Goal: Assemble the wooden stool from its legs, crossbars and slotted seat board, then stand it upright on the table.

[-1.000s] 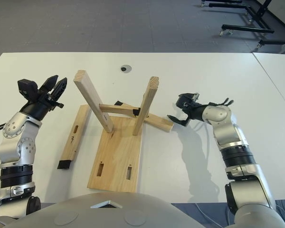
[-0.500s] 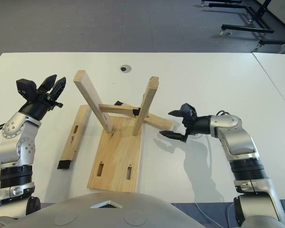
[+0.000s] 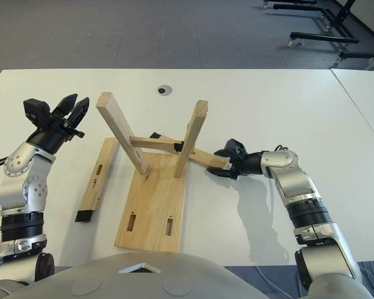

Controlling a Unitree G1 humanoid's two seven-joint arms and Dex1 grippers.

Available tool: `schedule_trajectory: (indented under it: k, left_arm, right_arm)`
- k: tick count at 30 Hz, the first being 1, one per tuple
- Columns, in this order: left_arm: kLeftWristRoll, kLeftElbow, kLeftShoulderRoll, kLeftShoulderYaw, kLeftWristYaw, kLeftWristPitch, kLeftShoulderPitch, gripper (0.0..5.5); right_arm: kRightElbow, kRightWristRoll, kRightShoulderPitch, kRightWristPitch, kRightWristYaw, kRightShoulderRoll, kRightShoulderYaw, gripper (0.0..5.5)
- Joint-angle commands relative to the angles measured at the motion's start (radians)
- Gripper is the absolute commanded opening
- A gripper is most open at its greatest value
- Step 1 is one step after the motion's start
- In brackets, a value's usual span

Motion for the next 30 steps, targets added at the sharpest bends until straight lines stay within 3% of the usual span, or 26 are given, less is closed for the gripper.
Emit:
schedule_trajectory:
  k: [1,4,8,13,22,30]
  left_arm:
    - [0.006,0.002,0.012,-0.001,0.002,0.013,-0.003,1.81]
    - [0.005,-0.001,0.011,0.002,0.005,0.013,0.001,1.81]
    - [0.01,0.002,0.011,0.006,0.012,0.006,-0.003,1.81]
    - [0.042,0.018,0.024,0.036,0.052,-0.046,-0.036,1.81]
    - [0.024,-0.008,0.027,0.065,0.09,-0.059,-0.106,1.81]
    - [-0.123,-0.125,0.02,0.068,0.091,0.031,-0.195,1.81]
  right_arm:
    - [0.023,-0.017,0.007,-0.006,0.014,-0.006,0.015,2.67]
    - [0.029,-0.012,0.003,-0.062,0.021,-0.004,0.003,2.08]
    - [0.024,0.013,0.005,-0.066,0.005,0.019,-0.017,2.07]
    - [-0.052,0.159,-0.023,0.114,-0.108,0.119,-0.137,2.07]
    - [-0.291,0.511,-0.245,0.494,-0.513,0.367,-0.407,2.07]
    - [-0.438,0.761,-0.426,0.591,-0.679,0.412,-0.509,2.07]
